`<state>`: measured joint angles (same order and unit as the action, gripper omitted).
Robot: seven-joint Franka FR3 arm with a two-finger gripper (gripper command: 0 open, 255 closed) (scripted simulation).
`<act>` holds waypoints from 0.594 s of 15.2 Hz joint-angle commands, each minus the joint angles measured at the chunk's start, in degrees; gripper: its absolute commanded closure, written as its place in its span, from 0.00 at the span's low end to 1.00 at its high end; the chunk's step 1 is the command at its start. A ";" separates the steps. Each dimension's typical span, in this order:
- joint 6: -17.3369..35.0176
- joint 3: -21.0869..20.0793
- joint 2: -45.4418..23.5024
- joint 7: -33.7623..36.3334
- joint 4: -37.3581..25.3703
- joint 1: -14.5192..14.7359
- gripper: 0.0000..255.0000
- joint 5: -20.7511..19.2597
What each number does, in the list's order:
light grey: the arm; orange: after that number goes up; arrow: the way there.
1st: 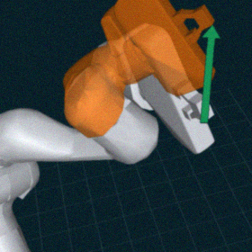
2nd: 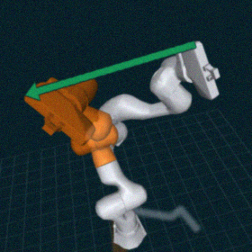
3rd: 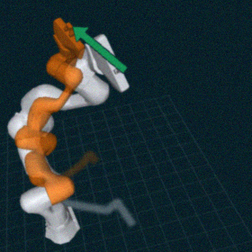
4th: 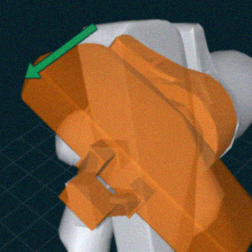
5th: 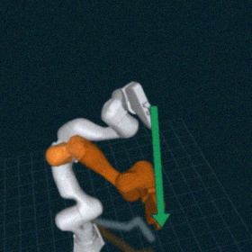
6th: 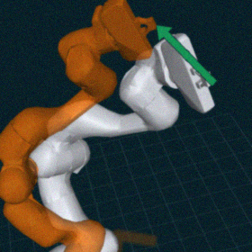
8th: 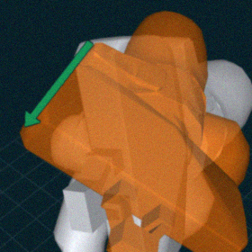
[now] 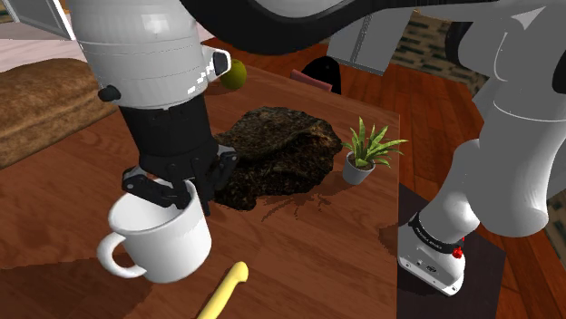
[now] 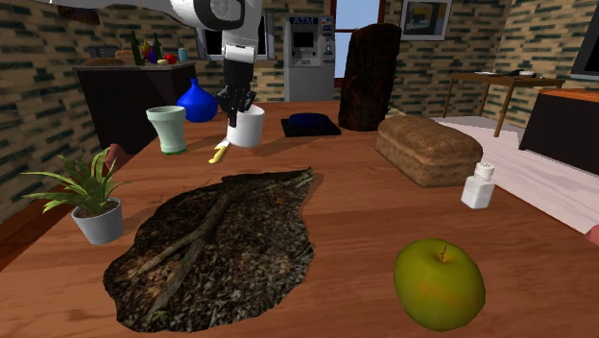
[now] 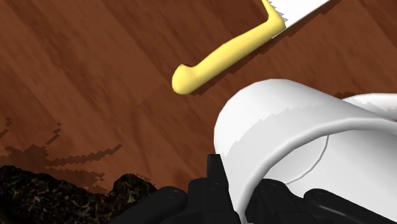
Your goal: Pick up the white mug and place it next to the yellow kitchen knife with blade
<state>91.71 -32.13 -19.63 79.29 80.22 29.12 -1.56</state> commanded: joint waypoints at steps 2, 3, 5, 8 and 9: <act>2.50 0.07 0.33 -0.34 2.79 -0.36 1.00 0.15; 3.28 0.10 0.37 -0.42 3.61 -0.44 1.00 0.16; 4.45 0.14 0.39 -0.53 4.81 -0.54 1.00 0.17; 4.45 0.14 0.39 -0.53 4.81 -0.54 1.00 0.17; 4.45 0.14 0.39 -0.53 4.81 -0.54 1.00 0.17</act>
<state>96.12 -31.99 -19.26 78.77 85.01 28.58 -1.40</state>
